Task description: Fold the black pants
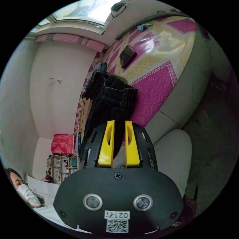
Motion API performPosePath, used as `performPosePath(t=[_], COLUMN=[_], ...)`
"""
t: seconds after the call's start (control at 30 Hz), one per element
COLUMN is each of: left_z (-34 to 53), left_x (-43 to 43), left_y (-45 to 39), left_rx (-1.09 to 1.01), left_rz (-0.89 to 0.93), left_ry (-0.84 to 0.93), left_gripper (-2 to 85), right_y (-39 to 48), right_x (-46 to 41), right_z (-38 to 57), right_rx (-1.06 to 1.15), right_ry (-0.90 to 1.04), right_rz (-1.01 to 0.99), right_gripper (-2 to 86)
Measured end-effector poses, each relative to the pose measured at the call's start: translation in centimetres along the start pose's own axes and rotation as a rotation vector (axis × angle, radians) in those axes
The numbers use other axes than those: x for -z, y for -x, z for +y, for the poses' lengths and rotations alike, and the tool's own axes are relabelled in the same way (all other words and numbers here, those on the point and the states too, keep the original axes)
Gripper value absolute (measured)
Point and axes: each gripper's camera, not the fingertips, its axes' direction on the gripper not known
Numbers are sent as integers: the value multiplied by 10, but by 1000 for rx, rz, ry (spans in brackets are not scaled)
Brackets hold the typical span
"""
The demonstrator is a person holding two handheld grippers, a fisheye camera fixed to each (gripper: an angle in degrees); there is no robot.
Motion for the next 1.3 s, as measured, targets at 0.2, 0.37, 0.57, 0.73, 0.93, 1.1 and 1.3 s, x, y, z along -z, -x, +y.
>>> performPosePath(t=[0.2,0.37,0.57,0.73,0.93,1.1,1.3], left_z=[-5,-8,-13,-18,-19,-17,-34], left_x=[-1,-8,-16,-21,-32,-38,-28], left_y=[-6,-22,-34,-42,-53,-67,-121], left_rx=[14,-7,9,40,75,74,-61], left_rz=[32,7,17,61,117,137,158], left_ry=[9,10,7,16,-10,-33,-42], left_gripper=[0,-2,-6,-7,-8,-10,-10], right_y=[-4,-2,-3,-16,-21,-24,5], right_x=[11,-10,-25,-36,-56,-59,-52], right_z=[-7,-20,-32,-35,-41,-48,-74], right_rx=[6,1,-28,-57,-84,-89,-13], right_ry=[-52,-10,-2,95,116,96,117], right_rz=[45,5,55,-67,-131,-156,-246], right_gripper=[100,93,49,52,23,9,5])
